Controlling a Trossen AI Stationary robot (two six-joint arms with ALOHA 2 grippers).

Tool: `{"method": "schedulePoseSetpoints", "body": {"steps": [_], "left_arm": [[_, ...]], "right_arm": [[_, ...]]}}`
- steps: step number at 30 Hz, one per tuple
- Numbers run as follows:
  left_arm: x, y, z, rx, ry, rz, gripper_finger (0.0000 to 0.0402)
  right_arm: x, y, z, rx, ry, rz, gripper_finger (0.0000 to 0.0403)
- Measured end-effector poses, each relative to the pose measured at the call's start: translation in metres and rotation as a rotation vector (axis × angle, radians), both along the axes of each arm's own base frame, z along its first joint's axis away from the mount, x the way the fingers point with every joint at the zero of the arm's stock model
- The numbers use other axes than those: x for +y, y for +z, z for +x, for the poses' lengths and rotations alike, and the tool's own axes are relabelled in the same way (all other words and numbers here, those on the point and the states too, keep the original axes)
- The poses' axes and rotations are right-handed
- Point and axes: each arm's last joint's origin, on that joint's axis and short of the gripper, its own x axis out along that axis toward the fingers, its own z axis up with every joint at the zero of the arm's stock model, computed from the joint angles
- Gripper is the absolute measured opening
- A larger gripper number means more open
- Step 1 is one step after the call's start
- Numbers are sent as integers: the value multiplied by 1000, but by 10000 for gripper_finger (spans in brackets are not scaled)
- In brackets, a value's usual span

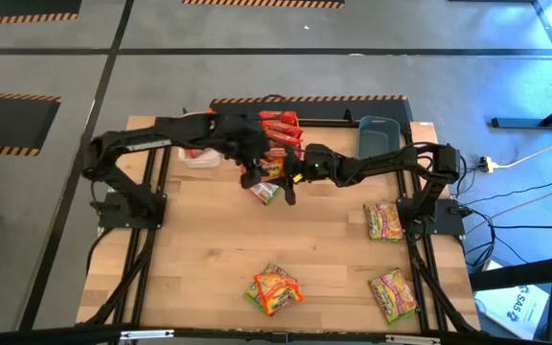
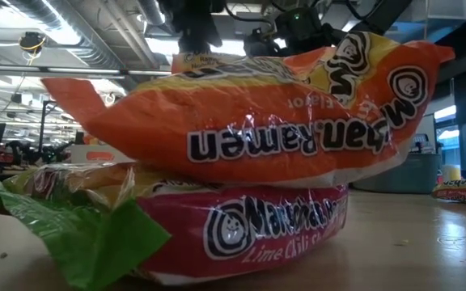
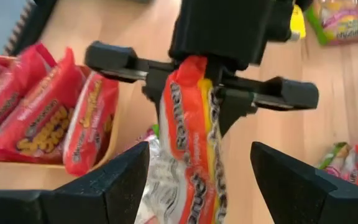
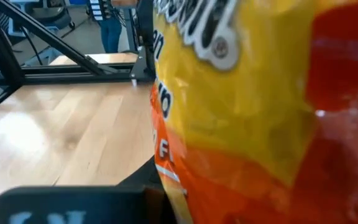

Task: Sort Maruchan noodles
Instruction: Put the light orange noodle pack into the white bin

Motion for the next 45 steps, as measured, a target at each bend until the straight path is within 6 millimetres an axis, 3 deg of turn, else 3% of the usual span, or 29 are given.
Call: {"method": "schedulePoseSetpoints", "body": {"steps": [6, 11, 18, 34, 37, 45], "left_arm": [[6, -18, 19, 154, 0, -23, 274], [8, -29, 23, 229, 7, -2, 268], [8, -29, 26, 210, 7, 12, 218], [8, -29, 26, 213, -38, 43, 42], [8, -29, 26, 213, -40, 43, 12], [5, -23, 14, 261, -38, 84, 10]], "right_arm": [[0, -1, 0, 5, 1, -5, 84], [0, -1, 0, 13, 4, -17, 90], [0, -1, 0, 12, 3, -19, 88], [0, 0, -1, 9, 6, -18, 227], [1, 8, -4, 4, 2, -22, 233], [5, 40, -29, 92, -29, -65, 234]]}}
